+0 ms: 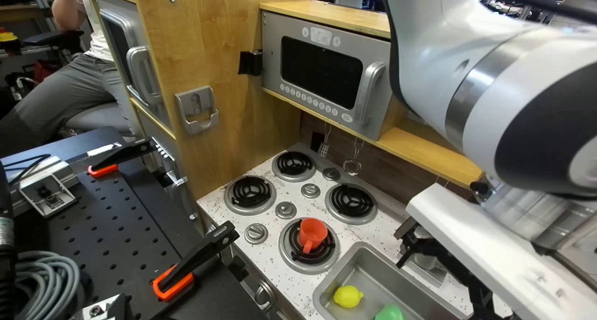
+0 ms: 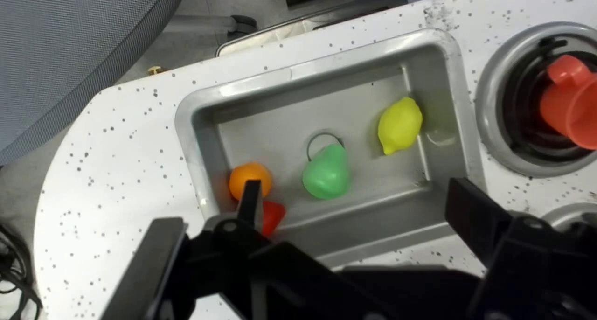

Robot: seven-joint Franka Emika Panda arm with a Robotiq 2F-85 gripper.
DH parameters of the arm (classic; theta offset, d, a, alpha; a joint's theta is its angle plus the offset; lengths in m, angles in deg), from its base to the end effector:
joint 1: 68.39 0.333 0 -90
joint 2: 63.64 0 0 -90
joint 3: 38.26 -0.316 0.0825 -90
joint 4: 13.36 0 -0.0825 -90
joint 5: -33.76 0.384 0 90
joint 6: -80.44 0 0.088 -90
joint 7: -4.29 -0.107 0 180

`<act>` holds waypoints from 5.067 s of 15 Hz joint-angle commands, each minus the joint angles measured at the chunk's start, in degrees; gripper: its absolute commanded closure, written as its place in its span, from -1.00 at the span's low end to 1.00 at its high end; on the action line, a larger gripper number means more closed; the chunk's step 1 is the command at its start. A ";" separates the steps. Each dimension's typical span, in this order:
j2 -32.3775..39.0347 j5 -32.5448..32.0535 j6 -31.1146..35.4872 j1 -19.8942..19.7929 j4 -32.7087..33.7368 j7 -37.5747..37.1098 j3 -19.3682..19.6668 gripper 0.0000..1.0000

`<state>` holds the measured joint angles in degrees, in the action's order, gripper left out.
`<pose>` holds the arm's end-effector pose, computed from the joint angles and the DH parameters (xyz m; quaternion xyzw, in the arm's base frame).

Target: Remove the plastic pear from the sink

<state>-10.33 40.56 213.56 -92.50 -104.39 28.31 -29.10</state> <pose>0.5592 -0.3535 0.0757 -0.9906 0.0989 0.0926 0.0195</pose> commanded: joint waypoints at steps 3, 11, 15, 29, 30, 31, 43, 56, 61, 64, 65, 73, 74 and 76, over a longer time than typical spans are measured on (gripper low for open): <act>8.49 -2.63 1.03 -1.24 7.27 -5.14 -0.05 -1.00; 17.17 -3.86 0.56 -1.08 15.51 -10.61 1.25 -1.00; 21.49 -4.53 0.31 -1.00 19.96 -12.99 1.81 -1.00; 29.88 -5.70 -0.23 -0.17 30.15 -11.68 -0.10 -1.00; 30.32 -5.98 0.03 0.01 30.55 -11.60 -0.12 -1.00; 30.66 -6.25 0.03 0.18 30.93 -11.58 -0.07 -1.00; 30.64 -8.18 0.90 2.21 29.82 -12.93 0.15 -0.02; 23.86 -6.97 4.84 1.65 23.79 -13.95 1.61 0.57; 16.63 -5.32 5.43 0.34 15.76 -14.86 1.06 0.57; 12.84 -3.83 5.23 -1.42 11.90 -15.55 1.02 0.57; 12.24 -2.81 5.04 -2.34 11.95 -15.73 0.94 0.57; 11.53 4.93 1.90 -8.23 19.76 -21.80 0.64 0.57; 12.89 5.39 1.29 -8.45 21.96 -24.33 1.05 0.57; 14.28 5.98 0.91 -8.71 24.16 -29.02 1.63 0.57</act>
<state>0.85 44.69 216.62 -100.31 -85.64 5.08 -27.72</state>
